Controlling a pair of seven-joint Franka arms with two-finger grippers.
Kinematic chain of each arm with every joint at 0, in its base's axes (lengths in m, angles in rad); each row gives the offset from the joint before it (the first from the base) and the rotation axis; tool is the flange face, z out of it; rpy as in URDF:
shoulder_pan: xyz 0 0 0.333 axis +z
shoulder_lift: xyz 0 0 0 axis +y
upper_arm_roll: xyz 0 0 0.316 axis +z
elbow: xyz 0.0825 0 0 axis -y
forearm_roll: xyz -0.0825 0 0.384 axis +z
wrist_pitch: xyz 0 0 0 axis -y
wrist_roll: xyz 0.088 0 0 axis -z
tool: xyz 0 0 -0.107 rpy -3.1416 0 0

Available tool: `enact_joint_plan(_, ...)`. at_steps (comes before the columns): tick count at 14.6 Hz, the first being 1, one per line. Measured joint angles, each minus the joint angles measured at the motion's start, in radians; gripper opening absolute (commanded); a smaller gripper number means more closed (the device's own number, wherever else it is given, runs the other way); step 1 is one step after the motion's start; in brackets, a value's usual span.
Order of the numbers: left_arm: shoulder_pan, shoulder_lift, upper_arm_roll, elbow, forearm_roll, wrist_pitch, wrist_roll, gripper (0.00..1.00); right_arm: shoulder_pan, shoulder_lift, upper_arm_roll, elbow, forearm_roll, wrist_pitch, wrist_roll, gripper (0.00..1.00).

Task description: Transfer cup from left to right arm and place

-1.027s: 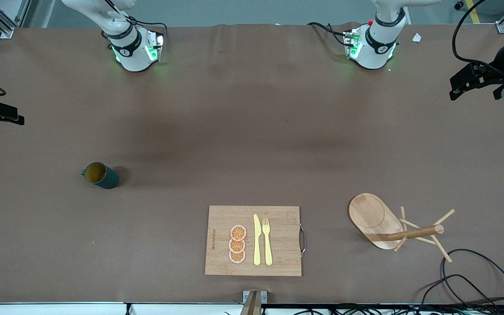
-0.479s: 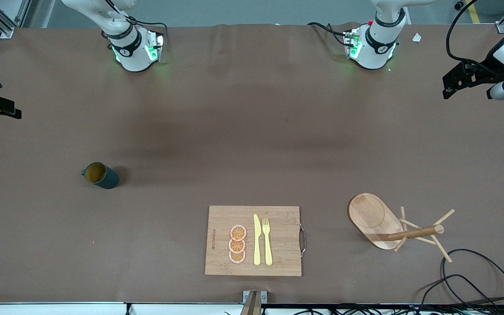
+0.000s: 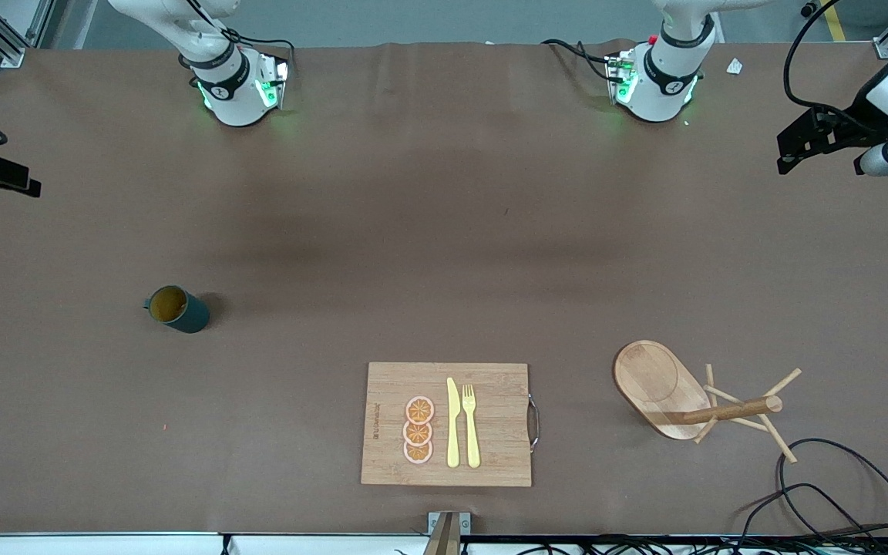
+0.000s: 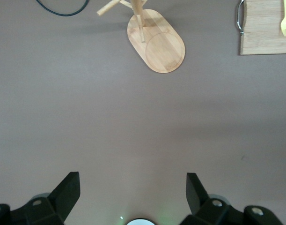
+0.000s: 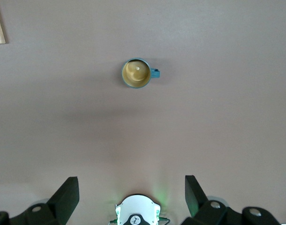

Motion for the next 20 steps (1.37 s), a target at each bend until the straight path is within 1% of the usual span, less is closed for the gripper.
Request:
enact_joint_plan(2,0.004,0.0,0.0,0.0,-0.005,0.0,0.002,1.0,0.022,-0.057,0.0,-0.066,0.0,0.02,0.046,1.0)
enact_joint_plan(5,0.005,0.003,0.0,0.0,-0.005,0.0,0.002,1.0,0.042,-0.104,0.001,-0.113,0.0,0.033,0.068,1.0)
enact_joint_plan(11,0.005,0.012,-0.003,0.0,-0.005,0.0,0.002,1.0,0.039,-0.115,-0.009,-0.116,0.0,0.043,0.069,1.0)
enact_joint_plan(17,0.005,0.012,-0.005,0.0,-0.005,0.0,0.003,1.0,0.03,-0.158,-0.01,-0.116,-0.002,0.044,0.062,1.0)
enact_joint_plan(20,0.005,0.012,-0.005,0.0,-0.005,0.0,0.003,1.0,0.028,-0.164,-0.009,-0.117,-0.003,0.045,0.06,1.0)
